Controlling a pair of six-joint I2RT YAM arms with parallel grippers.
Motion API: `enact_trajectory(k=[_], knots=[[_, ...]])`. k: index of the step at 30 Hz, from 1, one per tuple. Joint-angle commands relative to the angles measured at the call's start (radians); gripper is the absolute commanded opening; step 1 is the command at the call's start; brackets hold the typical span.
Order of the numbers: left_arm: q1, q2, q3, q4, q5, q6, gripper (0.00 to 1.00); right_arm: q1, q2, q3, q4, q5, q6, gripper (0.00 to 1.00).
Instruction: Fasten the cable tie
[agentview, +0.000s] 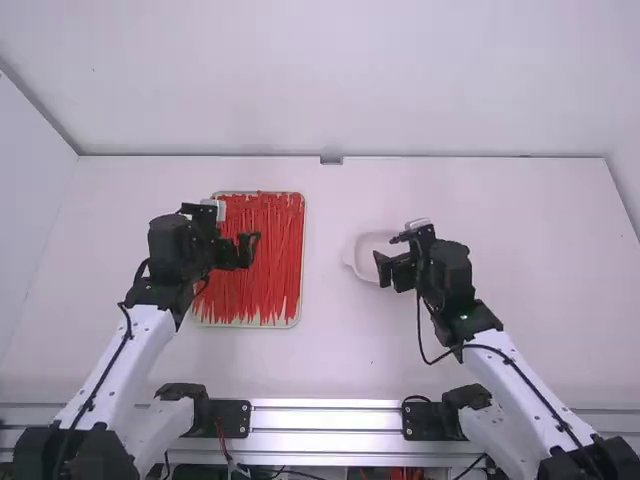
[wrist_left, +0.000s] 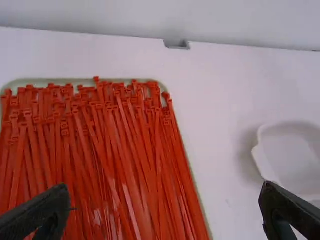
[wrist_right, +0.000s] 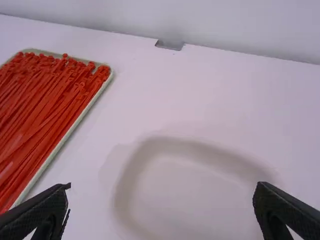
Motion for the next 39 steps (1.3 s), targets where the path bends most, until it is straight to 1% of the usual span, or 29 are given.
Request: enact_trajectory(k=[1, 9, 13, 15, 17, 20, 24, 27, 28, 29, 32, 34, 35, 38, 39], knots=[[0.010, 0.003, 0.030, 0.006, 0.031, 0.043, 0.99, 0.006, -0.005, 0.040, -0.007, -0.038, 0.003, 0.98], [0.010, 0.003, 0.038, 0.000, 0.025, 0.031, 0.99, 0.005, -0.027, 0.040, -0.032, -0.041, 0.003, 0.99], [0.010, 0.004, 0.099, -0.090, -0.036, 0.032, 0.99, 0.008, -0.048, 0.040, -0.045, -0.041, 0.003, 0.99], [0.010, 0.004, 0.157, -0.157, -0.081, 0.032, 0.99, 0.024, -0.065, 0.040, -0.051, -0.041, 0.003, 0.98], [0.010, 0.004, 0.186, -0.183, -0.102, 0.032, 0.99, 0.037, -0.074, 0.040, -0.054, -0.041, 0.003, 0.98], [0.010, 0.013, 0.223, -0.202, -0.149, 0.032, 0.99, 0.059, -0.093, 0.040, -0.059, -0.038, 0.002, 0.98], [0.010, 0.064, 0.263, -0.193, -0.211, -0.009, 0.99, 0.084, -0.115, 0.040, -0.062, -0.038, -0.002, 0.98], [0.010, 0.172, 0.337, -0.205, -0.208, -0.009, 0.99, 0.089, -0.136, 0.040, -0.070, -0.037, -0.005, 0.99], [0.010, 0.172, 0.337, -0.205, -0.208, -0.009, 0.99, 0.089, -0.136, 0.040, -0.070, -0.037, -0.005, 0.99], [0.010, 0.209, 0.362, -0.213, -0.208, -0.003, 0.99, 0.088, -0.142, 0.040, -0.077, -0.038, -0.005, 0.98], [0.010, 0.322, 0.457, -0.274, -0.209, 0.021, 0.99, 0.091, -0.146, 0.040, -0.085, -0.038, -0.005, 0.98], [0.010, 0.414, 0.548, -0.344, -0.225, 0.021, 0.99, 0.088, -0.146, 0.040, -0.089, -0.038, -0.005, 0.99], [0.010, 0.441, 0.576, -0.365, -0.238, 0.021, 0.99, 0.088, -0.147, 0.040, -0.092, -0.038, -0.005, 0.99], [0.010, 0.584, 0.726, -0.479, -0.315, 0.021, 0.99, 0.092, -0.145, 0.040, -0.102, -0.038, -0.005, 0.99], [0.010, 0.603, 0.743, -0.491, -0.320, 0.021, 0.99, 0.090, -0.145, 0.040, -0.104, -0.038, -0.005, 0.98]])
